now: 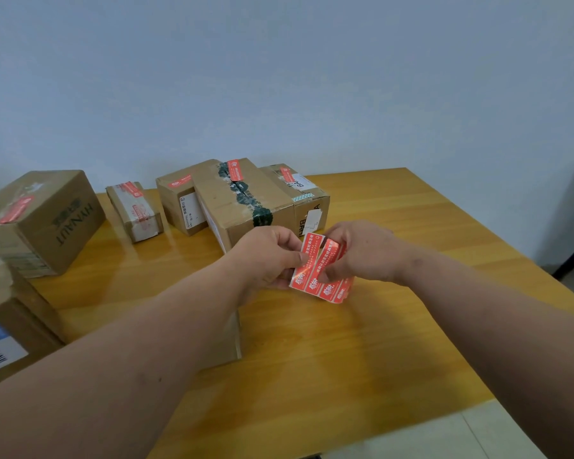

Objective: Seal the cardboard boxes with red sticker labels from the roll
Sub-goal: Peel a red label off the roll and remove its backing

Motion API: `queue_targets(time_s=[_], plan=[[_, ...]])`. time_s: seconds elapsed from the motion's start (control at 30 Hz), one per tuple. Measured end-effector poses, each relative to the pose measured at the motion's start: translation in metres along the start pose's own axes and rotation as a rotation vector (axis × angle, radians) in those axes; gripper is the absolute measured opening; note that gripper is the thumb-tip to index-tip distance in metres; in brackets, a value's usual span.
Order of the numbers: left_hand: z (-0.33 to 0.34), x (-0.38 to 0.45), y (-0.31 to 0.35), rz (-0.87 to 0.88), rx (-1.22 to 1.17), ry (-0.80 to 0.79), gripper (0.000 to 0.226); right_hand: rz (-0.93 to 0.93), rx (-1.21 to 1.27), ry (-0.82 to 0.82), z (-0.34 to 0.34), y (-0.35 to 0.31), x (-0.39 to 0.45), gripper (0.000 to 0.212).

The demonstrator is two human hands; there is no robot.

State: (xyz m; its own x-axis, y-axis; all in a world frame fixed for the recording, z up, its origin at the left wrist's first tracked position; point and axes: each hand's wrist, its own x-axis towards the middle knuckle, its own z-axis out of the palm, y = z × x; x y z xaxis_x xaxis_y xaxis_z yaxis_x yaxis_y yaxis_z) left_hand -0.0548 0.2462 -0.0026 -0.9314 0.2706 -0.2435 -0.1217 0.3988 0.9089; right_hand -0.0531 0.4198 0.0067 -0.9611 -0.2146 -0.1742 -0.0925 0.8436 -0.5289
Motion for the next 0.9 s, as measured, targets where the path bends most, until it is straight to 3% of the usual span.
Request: queue_targets(time_s=[0.53, 0.9], plan=[[0.0045, 0.0017, -0.0052, 0.026, 0.018, 0.044, 0.010, -0.045, -0.054, 0.035, -0.0006, -0.0009, -0.0037, 0.009], [0.0032, 0.0024, -0.0075, -0.005, -0.036, 0.045, 0.008, -0.068, -0.038, -0.003, -0.0014, -0.0036, -0.0037, 0.017]])
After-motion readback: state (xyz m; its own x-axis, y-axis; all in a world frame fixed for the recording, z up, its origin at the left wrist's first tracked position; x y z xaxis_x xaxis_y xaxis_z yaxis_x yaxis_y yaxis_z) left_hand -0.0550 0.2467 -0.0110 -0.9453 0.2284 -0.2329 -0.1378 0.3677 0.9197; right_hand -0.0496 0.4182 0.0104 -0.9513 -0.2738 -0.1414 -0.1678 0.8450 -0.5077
